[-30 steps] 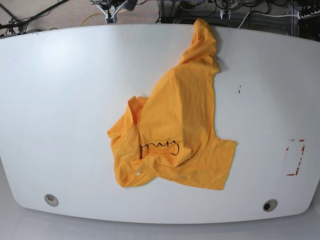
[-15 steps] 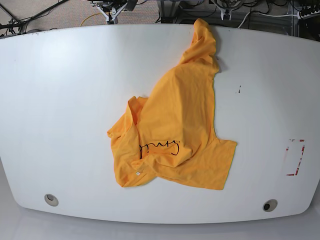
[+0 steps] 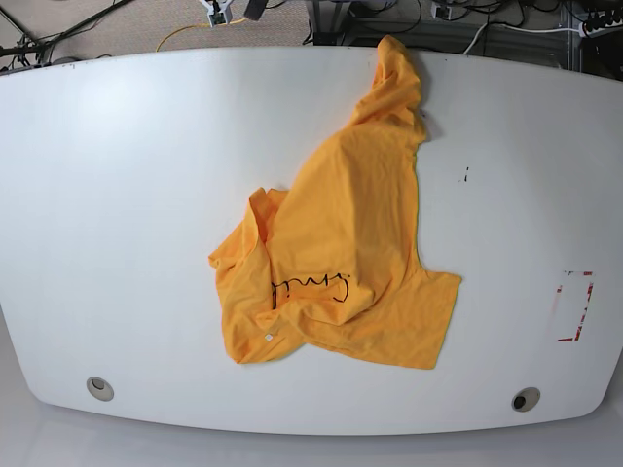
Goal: Fold the T-shirt properly
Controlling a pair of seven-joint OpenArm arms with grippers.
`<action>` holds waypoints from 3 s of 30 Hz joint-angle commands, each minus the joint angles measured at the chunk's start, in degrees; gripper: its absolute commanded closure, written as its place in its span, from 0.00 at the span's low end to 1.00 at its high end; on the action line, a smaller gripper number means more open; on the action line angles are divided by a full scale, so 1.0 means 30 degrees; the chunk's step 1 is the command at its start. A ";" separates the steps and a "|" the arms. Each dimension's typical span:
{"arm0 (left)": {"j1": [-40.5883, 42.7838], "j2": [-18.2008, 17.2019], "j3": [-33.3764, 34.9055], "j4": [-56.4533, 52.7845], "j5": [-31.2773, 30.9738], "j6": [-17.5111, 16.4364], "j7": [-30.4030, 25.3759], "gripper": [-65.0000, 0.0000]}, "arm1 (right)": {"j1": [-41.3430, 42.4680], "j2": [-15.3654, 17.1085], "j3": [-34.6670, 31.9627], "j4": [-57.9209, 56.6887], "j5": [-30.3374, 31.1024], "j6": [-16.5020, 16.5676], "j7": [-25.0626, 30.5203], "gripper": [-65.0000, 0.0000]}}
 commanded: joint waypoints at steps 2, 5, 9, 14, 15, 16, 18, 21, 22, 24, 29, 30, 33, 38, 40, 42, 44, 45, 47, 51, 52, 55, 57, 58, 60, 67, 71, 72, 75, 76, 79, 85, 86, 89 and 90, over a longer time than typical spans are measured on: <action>0.1136 -0.0149 -0.0032 0.1674 0.0007 -0.0014 -0.0244 0.55 | -0.1235 -0.0195 0.0075 0.1902 0.0017 -0.0049 0.0180 0.66; 0.2748 -0.0618 -0.0032 0.3813 0.0007 -0.0043 -0.0244 0.55 | -0.2670 -0.0342 0.0104 0.3836 0.0017 -0.0049 0.0151 0.66; 0.4887 -0.0823 -0.0032 0.6861 0.0007 -0.0043 -0.0244 0.55 | -0.4224 -0.0693 0.0192 0.5653 0.0075 -0.0049 0.0151 0.66; 0.7466 -0.1849 -0.0061 1.1139 -0.0051 0.0016 -0.0244 0.55 | -0.6275 -0.0752 0.0192 0.8173 0.2273 -0.0049 0.0151 0.66; 0.7934 -0.1966 -0.0061 1.1930 -0.0051 0.0016 -0.0244 0.55 | -0.6685 -0.0605 0.0192 0.8700 0.2713 -0.0049 0.0151 0.66; 0.8403 -0.2113 -0.0149 1.2722 -0.0051 0.0016 -0.0244 0.55 | -0.7095 -0.0400 0.0134 0.9286 0.3211 -0.0049 0.0151 0.66; 0.9224 -0.2201 -0.0589 1.4040 -0.0051 0.0016 -0.0244 0.55 | -0.7887 -0.0078 0.0016 1.0224 0.3885 -0.0049 0.0151 0.66; 1.0748 -0.2142 -0.1790 1.6590 -0.0051 -0.0043 -0.0244 0.55 | -0.9352 -0.0049 0.0163 1.2510 0.4706 -0.0049 0.0151 0.66; 1.1187 -0.2142 -0.2054 1.7293 -0.0051 -0.0043 -0.0244 0.55 | -0.9879 -0.0049 0.0163 1.3272 0.4911 -0.0049 0.0151 0.66; 1.1891 -0.2142 -0.2406 1.8641 -0.0051 -0.0043 -0.0244 0.55 | -1.0934 -0.0049 0.0163 1.4913 0.5350 -0.0049 0.0151 0.66; 1.3561 -0.2230 -0.3197 2.1483 -0.0784 -0.0072 -0.0244 0.55 | -1.3161 -0.0049 0.0192 1.8488 0.7255 -0.0049 0.0151 0.66; 1.3825 -0.2259 -0.3197 2.1952 -0.1165 -0.0072 -0.0244 0.55 | -1.3425 -0.0049 0.0192 1.9015 0.7577 -0.0049 0.0151 0.66; 1.4674 -0.2845 -0.3373 2.3593 -0.2484 -0.0072 -0.0244 0.55 | -1.4128 0.0010 0.0222 2.0832 0.8369 -0.0049 0.0151 0.66; 1.5847 -0.3549 -0.3842 2.5967 -0.4301 -0.0072 -0.0244 0.55 | -1.4333 0.0039 0.0573 2.2707 0.9394 -0.0049 0.0151 0.66; 1.6345 -0.3578 -0.4017 2.6846 -0.4535 -0.0072 -0.0244 0.54 | -1.4246 0.0010 0.0925 2.3001 0.9892 -0.0049 0.0151 0.66; 1.6755 -0.3578 -0.4047 2.7667 -0.4594 -0.0072 -0.0244 0.46 | -1.3659 0.0039 0.1277 2.3206 1.0537 -0.0049 0.0209 0.66; 1.6843 -0.3578 -0.4076 2.8253 -0.4535 -0.0072 -0.0244 0.36 | -1.3044 0.0098 0.1452 2.3440 1.1006 -0.0019 0.0151 0.65; 1.6843 -0.3578 -0.4076 2.8429 -0.4506 -0.0072 -0.0244 0.33 | -1.2810 0.0098 0.1452 2.3440 1.1123 -0.0019 0.0151 0.64; 1.6755 -0.3578 -0.4076 2.8575 -0.4506 -0.0072 -0.0244 0.25 | -1.1901 0.0098 0.1482 2.3645 1.1123 -0.0019 0.0121 0.64; 1.6696 -0.3549 -0.3724 2.8663 -0.4535 -0.0072 -0.0244 0.24 | -1.0641 0.0772 0.1452 2.3645 1.1182 -0.0019 0.0004 0.63; 1.6696 -0.3549 -0.3519 2.8663 -0.4564 -0.0072 -0.0244 0.25 | -1.0377 0.1036 0.1423 2.3675 1.1211 -0.0019 -0.0201 0.61; 1.6433 -0.3549 -0.3256 2.8663 -0.4623 -0.0072 -0.0244 0.27 | -0.8971 0.1387 0.1423 2.3762 1.1211 -0.0049 -0.1432 0.51; 1.5934 -0.3549 -0.2904 2.8663 -0.4594 -0.0072 -0.0244 0.27 | -0.7857 0.1417 0.1452 2.3762 1.1152 -0.0049 -0.2370 0.46; 1.5671 -0.3549 -0.2787 2.8663 -0.4564 -0.0072 -0.0244 0.27 | -0.7183 0.1446 0.1452 2.3762 1.1152 -0.0049 -0.2985 0.46; 1.5466 -0.3549 -0.2757 2.8663 -0.4594 -0.0072 -0.0244 0.27 | -0.6275 0.1446 0.1452 2.3704 1.1123 -0.0019 -0.3952 0.46; 1.4967 -0.3549 -0.1908 2.8985 -0.4623 -0.0072 -0.0273 0.27 | -0.2963 0.1563 0.1423 2.3645 1.1123 0.0625 -0.6707 0.46; 1.4674 -0.3490 -0.1292 2.9161 -0.4652 -0.0072 -0.0273 0.27 | -0.0297 0.1563 0.1423 2.3645 1.1123 0.1094 -0.9666 0.46; 1.4557 -0.3490 -0.1146 2.9190 -0.4652 -0.0072 -0.0273 0.27 | 0.0289 0.1563 0.1423 2.3645 1.1123 0.1094 -1.0194 0.46; 1.3707 -0.3490 -0.0501 2.9337 -0.4623 -0.0014 -0.0273 0.27 | 0.2077 0.1563 0.1423 2.3557 1.1123 0.1094 -1.1659 0.46; 1.3473 -0.3490 -0.0325 2.9337 -0.4623 0.0016 -0.0273 0.27 | 0.2546 0.1563 0.1423 2.3381 1.1123 0.1094 -1.1923 0.46; 1.2242 -0.3490 0.0232 2.9337 -0.4506 0.0016 -0.0215 0.27 | 0.4978 0.1710 0.1423 2.2678 1.1094 0.1094 -1.3212 0.46; 1.1275 -0.3490 0.0525 2.9337 -0.4506 0.0016 -0.0215 0.27 | 0.8993 0.2413 0.1364 1.9572 1.1094 0.1094 -1.4443 0.46; 1.0953 -0.3490 0.0525 2.9337 -0.4506 0.0016 -0.0215 0.27 | 0.9784 0.2618 0.1277 1.8781 1.1123 0.1094 -1.4443 0.46; 1.0425 -0.3490 0.0495 2.9308 -0.4476 0.0016 -0.0215 0.27 | 1.1982 0.3058 0.0222 1.5997 1.1094 0.1094 -1.4443 0.46; 1.0396 -0.3519 0.0495 2.9308 -0.4476 -0.0014 -0.0215 0.27 | 1.2685 0.3292 -0.0071 1.5176 1.1094 0.1094 -1.4443 0.46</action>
